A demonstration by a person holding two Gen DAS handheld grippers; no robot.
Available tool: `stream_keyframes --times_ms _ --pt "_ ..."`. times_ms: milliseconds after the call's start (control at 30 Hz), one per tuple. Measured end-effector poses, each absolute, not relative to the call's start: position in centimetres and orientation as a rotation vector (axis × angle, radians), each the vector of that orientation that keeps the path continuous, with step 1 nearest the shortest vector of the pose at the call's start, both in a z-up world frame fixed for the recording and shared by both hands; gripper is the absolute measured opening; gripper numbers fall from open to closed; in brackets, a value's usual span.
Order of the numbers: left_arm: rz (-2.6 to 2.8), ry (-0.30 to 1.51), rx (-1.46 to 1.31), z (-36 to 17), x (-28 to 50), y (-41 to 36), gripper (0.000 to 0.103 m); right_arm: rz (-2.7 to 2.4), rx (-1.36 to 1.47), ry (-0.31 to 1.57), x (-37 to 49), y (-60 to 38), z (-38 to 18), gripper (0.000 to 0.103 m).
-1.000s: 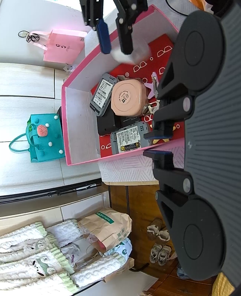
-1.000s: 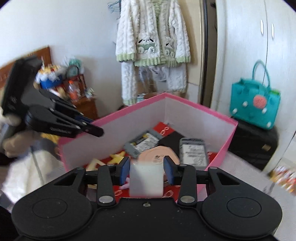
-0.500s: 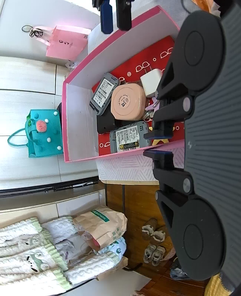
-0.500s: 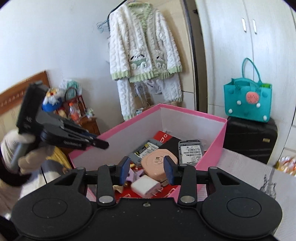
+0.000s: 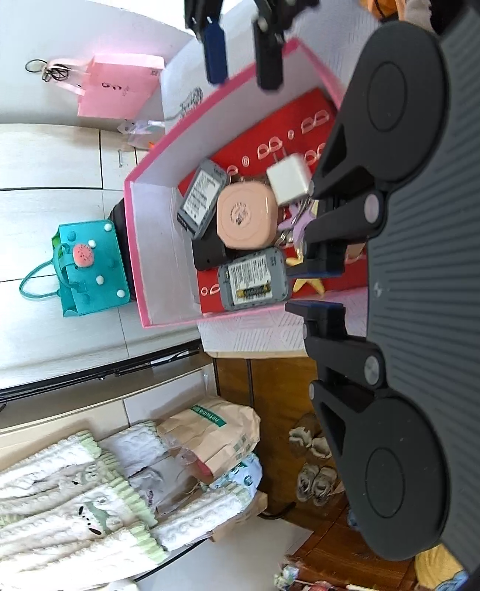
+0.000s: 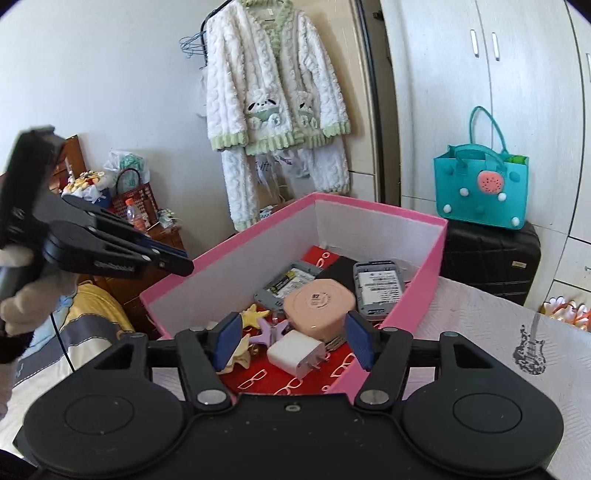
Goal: Organize rigid objects
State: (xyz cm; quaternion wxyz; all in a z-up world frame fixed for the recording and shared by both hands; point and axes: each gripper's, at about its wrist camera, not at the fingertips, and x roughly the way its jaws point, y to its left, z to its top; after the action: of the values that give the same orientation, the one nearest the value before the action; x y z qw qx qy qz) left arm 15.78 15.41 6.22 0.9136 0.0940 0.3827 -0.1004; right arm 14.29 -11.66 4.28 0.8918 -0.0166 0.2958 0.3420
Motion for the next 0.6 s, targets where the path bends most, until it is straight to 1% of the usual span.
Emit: stream_keyframes --times_ms 33,100,167,200,233,267,333,367,400,433,500,567,600 --pt "-0.212 0.784 0.194 6.5 15.2 15.2 0.013 0.716 -0.024 0.609 14.2 -11.7 4.3 0.069" --pt "-0.217 0.771 0.2 7.1 14.2 14.6 0.014 0.716 -0.004 0.605 14.1 -11.8 4.4 0.073" --pt "-0.231 0.757 0.194 7.9 13.2 14.0 0.017 0.7 0.004 0.603 13.8 -11.9 4.5 0.08" --pt "-0.243 0.748 0.186 8.1 12.9 13.6 0.024 0.688 0.005 0.605 13.7 -12.0 4.6 0.089" --pt "-0.259 0.735 0.183 8.4 12.5 13.2 0.034 0.667 0.008 0.612 13.6 -12.0 4.6 0.097" --pt "-0.271 0.719 0.184 8.7 12.1 12.7 0.038 0.629 0.014 0.621 13.5 -12.1 4.8 0.098" --pt "-0.265 0.706 0.184 8.9 11.8 12.1 0.059 0.503 0.025 0.65 13.4 -12.3 5.1 0.101" --pt "-0.256 0.712 0.172 9.0 11.8 11.9 0.066 0.431 0.025 0.68 13.3 -12.6 5.3 0.102" --pt "-0.252 0.722 0.153 9.1 12.0 11.9 0.081 0.376 0.028 0.712 13.4 -12.9 5.5 0.102" --pt "-0.25 0.73 0.126 9.2 12.1 11.9 0.09 0.335 0.037 0.75 13.4 -13.4 5.8 0.102" --pt "-0.247 0.728 0.09 9.2 12.3 11.8 0.093 0.336 0.066 0.802 13.0 -14.7 6.3 0.102" --pt "-0.241 0.718 0.073 9.0 12.2 11.6 0.098 0.393 0.116 0.806 12.1 -16.4 6.5 0.102" --pt "-0.228 0.709 0.061 8.9 12.0 11.4 0.103 0.395 0.14 0.805 11.7 -17.2 6.6 0.102"
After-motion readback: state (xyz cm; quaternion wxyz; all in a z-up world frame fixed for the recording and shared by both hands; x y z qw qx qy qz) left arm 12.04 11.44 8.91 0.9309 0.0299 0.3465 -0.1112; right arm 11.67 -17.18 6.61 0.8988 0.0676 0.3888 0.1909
